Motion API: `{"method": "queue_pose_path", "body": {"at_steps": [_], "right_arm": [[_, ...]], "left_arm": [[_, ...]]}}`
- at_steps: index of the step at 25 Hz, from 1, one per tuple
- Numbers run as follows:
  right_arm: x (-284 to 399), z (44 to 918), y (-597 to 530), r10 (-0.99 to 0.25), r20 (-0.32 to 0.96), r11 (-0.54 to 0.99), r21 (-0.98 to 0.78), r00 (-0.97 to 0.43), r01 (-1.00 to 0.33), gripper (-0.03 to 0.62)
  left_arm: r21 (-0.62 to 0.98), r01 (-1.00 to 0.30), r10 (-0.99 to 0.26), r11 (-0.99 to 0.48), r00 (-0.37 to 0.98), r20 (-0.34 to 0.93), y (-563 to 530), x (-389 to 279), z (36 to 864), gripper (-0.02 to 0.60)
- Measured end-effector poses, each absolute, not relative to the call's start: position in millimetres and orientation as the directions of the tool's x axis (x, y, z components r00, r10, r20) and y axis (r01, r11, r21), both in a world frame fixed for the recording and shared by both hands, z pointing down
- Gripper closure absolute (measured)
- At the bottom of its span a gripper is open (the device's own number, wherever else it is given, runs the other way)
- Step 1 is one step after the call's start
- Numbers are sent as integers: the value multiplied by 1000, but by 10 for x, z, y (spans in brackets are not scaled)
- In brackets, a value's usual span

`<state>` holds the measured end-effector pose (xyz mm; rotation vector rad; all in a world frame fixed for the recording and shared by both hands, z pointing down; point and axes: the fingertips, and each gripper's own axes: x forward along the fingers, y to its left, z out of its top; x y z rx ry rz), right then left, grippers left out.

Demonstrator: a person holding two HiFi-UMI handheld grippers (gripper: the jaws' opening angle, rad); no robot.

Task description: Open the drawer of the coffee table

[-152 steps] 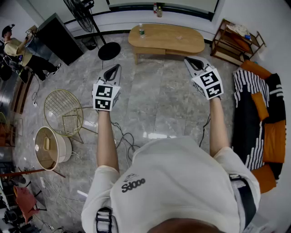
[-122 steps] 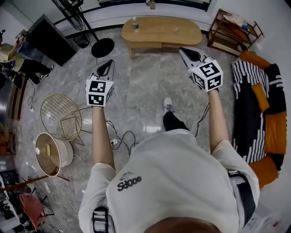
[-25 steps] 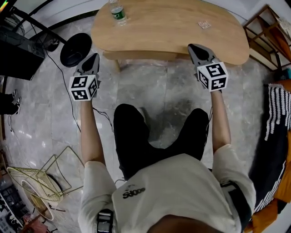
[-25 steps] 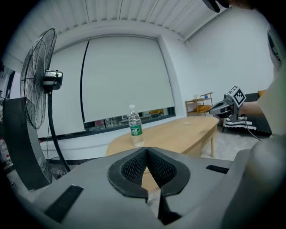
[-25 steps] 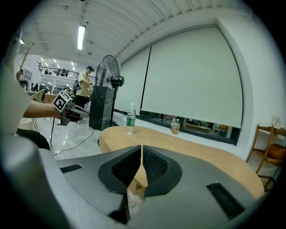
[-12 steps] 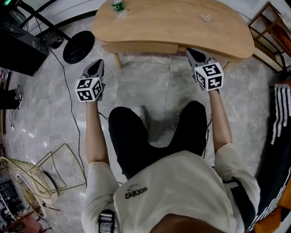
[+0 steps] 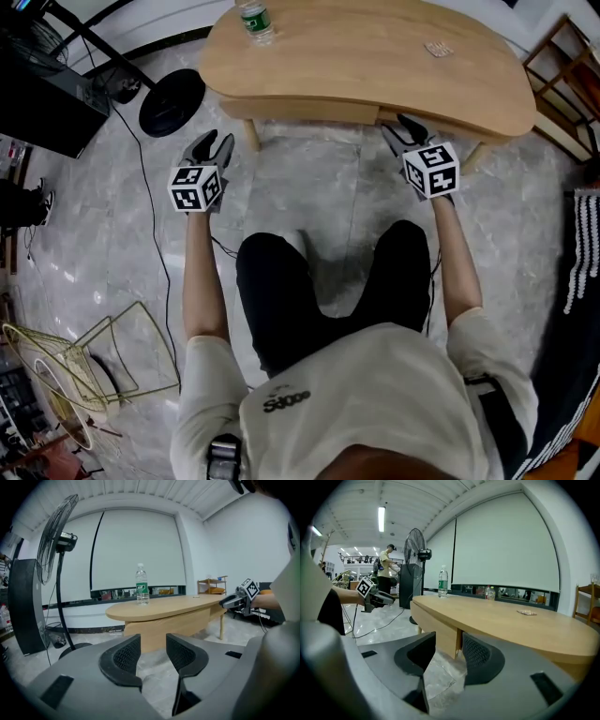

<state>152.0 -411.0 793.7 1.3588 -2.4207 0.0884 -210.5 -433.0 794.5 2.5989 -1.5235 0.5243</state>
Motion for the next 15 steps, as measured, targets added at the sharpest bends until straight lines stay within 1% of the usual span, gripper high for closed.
{"method": "queue_pose_path", "body": {"at_steps": [2,4,6,8,12,15], "right_arm": [[1488,8078,-4181,-801,364,542,101,-475,-835,421],[1450,8210,-4270,-790,385,546,89,-476,-833,395],[1412,8311,-4367,-788,399,544,93,-470,-834,378],[1386,8394,-4450,-789,410,539,101,-459,-836,372],[1333,8490,-4629,-792,421,528,107,-443,-843,365],[1280,8521,-4737,-800,417,518,115,-432,-848,364]], "left_arm": [[-96,-862,-829,-498,440,346,-4462,-2128,8043,391],[-93,-871,-835,-482,425,351,-4612,-2163,8139,388],[-76,-875,-834,-478,425,352,-4759,-2179,8234,360],[-52,-873,-825,-485,438,357,-4878,-2183,8341,326],[-16,-865,-807,-501,460,371,-5155,-2225,8485,292],[-20,-850,-795,-527,484,367,-5340,-2241,8536,273]]}}
